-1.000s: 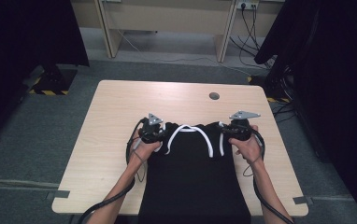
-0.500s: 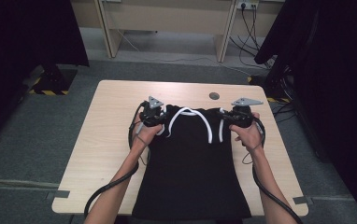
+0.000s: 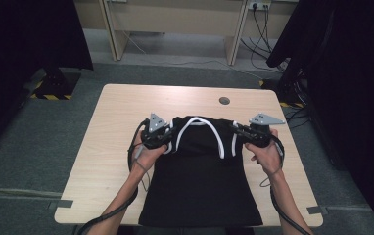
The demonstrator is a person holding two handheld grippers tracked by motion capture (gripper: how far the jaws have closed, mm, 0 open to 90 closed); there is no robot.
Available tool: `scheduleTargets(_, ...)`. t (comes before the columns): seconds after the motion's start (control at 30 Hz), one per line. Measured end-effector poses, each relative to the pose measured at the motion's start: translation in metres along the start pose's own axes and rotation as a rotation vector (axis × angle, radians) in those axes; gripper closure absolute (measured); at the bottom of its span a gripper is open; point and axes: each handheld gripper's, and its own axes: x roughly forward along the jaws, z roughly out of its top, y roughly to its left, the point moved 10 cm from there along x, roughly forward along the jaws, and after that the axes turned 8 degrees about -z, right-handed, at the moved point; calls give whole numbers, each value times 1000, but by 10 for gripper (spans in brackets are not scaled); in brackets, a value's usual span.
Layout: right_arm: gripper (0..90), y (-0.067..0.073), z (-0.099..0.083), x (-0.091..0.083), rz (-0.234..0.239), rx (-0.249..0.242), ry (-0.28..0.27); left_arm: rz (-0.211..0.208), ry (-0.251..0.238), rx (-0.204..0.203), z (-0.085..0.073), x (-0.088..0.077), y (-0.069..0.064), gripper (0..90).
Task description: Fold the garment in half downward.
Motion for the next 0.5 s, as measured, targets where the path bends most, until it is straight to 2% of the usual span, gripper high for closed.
scheduleTargets(0.07, 808, 6, -5, -6, 10, -7, -7, -3, 2, 34, -7, -6, -10, 796)
scheduleTargets(0.17, 808, 16, -14, -17, 20, -27, -14, -15, -5, 49, -18, -16, -23, 795)
scheduleTargets(0.3, 808, 27, -25, -29, 27, -43, -23, -28, 1, 62, -35, -28, -36, 792)
scheduleTargets(0.5, 808, 43, -41, -44, 40, -60, -31, -34, -11, 68, -51, -44, -47, 786)
